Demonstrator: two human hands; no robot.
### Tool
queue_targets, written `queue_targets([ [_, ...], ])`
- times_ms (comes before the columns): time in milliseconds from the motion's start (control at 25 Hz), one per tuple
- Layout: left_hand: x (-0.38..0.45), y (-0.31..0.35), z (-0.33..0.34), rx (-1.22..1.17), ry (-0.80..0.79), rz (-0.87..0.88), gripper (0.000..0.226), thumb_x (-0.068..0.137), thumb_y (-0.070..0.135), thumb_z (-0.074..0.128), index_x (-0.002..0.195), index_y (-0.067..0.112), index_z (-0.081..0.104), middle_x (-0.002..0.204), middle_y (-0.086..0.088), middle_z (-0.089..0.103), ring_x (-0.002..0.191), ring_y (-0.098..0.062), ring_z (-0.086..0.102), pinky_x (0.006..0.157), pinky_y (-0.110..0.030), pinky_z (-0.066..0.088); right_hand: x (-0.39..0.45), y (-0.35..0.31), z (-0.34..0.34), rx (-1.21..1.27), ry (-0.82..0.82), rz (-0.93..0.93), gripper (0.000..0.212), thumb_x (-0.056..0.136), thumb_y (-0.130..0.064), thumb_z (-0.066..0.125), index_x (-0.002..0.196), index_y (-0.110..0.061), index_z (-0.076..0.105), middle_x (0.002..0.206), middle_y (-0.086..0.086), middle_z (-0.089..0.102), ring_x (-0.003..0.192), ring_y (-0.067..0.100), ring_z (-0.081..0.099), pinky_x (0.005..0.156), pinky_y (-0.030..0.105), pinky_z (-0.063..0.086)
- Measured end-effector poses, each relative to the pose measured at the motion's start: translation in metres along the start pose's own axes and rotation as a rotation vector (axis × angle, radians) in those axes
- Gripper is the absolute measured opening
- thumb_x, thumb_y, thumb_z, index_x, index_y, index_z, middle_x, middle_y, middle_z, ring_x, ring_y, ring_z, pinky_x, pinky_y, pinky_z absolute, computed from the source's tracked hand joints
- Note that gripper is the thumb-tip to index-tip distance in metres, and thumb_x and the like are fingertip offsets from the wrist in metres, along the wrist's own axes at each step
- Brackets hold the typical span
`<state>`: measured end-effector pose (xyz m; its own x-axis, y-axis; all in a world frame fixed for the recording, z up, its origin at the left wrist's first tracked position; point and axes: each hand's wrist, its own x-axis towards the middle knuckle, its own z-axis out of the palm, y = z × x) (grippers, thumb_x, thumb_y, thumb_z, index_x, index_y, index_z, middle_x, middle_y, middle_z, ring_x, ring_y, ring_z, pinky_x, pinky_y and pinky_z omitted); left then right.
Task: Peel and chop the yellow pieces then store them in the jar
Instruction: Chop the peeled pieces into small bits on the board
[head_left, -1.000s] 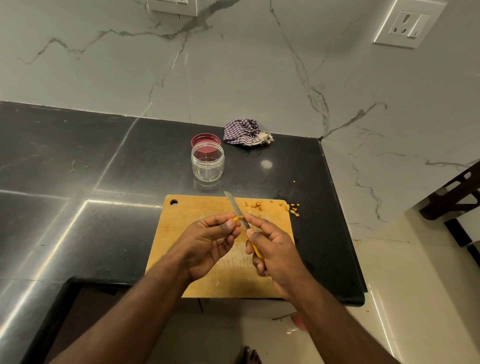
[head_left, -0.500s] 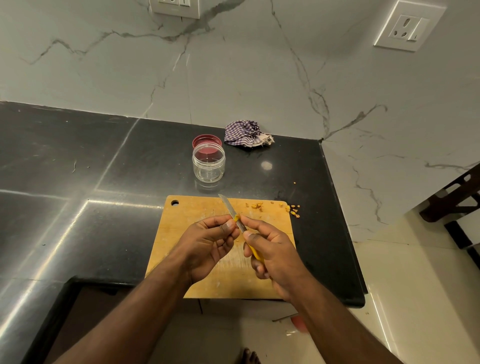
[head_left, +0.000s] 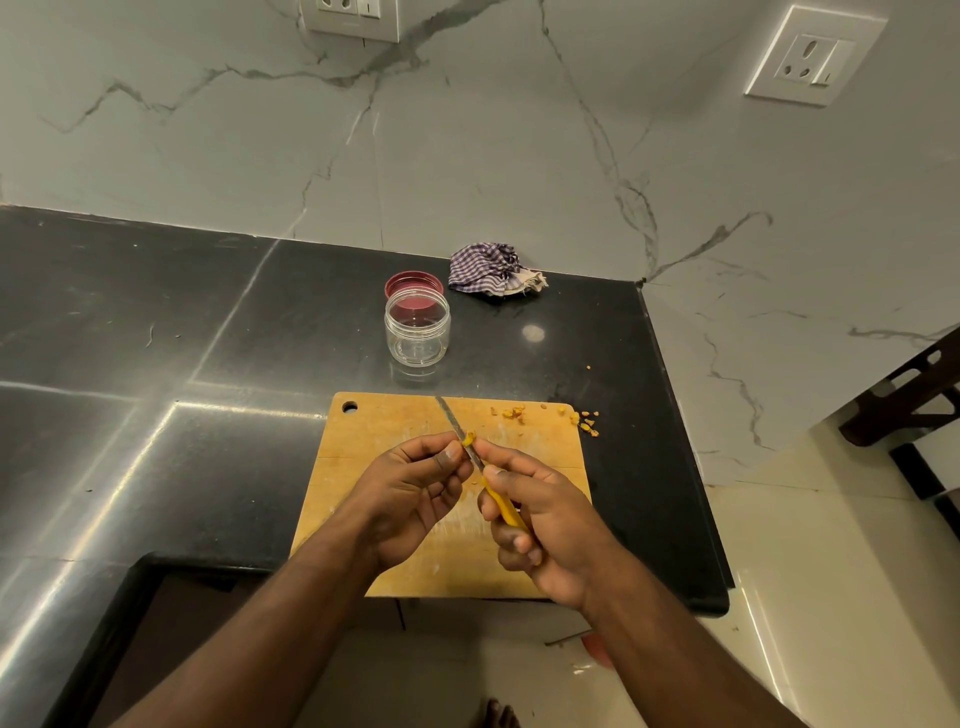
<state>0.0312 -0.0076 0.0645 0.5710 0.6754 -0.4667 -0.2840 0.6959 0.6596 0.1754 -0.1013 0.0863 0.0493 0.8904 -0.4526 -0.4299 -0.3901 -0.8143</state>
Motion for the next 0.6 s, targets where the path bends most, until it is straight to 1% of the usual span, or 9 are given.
queue_targets([
  [80,-0.0007,0.0001,0.0001,-0.030,-0.001,-0.012,0.031,0.081,0.006,0.066,0.111,0.001,0.069,0.091,-0.011,0.072,0.077,-0.014,0.068,0.066,-0.020,0.057,0.0021,0.0017,-0.0021,-0.022,0.046,-0.039,0.030,0.099,-0.020,0.054,0.123,-0.035,0.066,0.076,0.007,0.057,0.045,0.011,0.037,0.039,0.018,0.025],
  [200,-0.0012,0.0012,0.0008,-0.042,-0.003,-0.025,0.035,0.079,0.005,0.066,0.114,0.001,0.069,0.094,-0.012,0.073,0.080,-0.015,0.069,0.069,-0.021,0.057,0.0053,0.0027,-0.0022,-0.183,0.144,-0.135,0.031,0.100,-0.022,0.054,0.124,-0.040,0.063,0.076,0.007,0.057,0.046,0.012,0.038,0.039,0.020,0.028],
  [320,-0.0009,0.0009,0.0007,-0.043,-0.008,-0.040,0.033,0.080,0.005,0.066,0.113,0.001,0.070,0.093,-0.012,0.072,0.079,-0.016,0.069,0.067,-0.021,0.057,0.0044,0.0037,-0.0005,-0.255,0.162,-0.177,0.032,0.101,-0.023,0.054,0.124,-0.043,0.063,0.076,0.006,0.057,0.048,0.013,0.037,0.041,0.021,0.028],
  [600,-0.0011,0.0006,-0.0007,-0.044,-0.014,-0.050,0.028,0.081,0.005,0.065,0.108,0.002,0.071,0.092,-0.012,0.072,0.078,-0.016,0.068,0.066,-0.021,0.057,0.0042,0.0050,0.0023,-0.280,0.190,-0.195,0.033,0.101,-0.022,0.053,0.125,-0.043,0.062,0.076,0.008,0.055,0.050,0.013,0.035,0.043,0.024,0.028],
])
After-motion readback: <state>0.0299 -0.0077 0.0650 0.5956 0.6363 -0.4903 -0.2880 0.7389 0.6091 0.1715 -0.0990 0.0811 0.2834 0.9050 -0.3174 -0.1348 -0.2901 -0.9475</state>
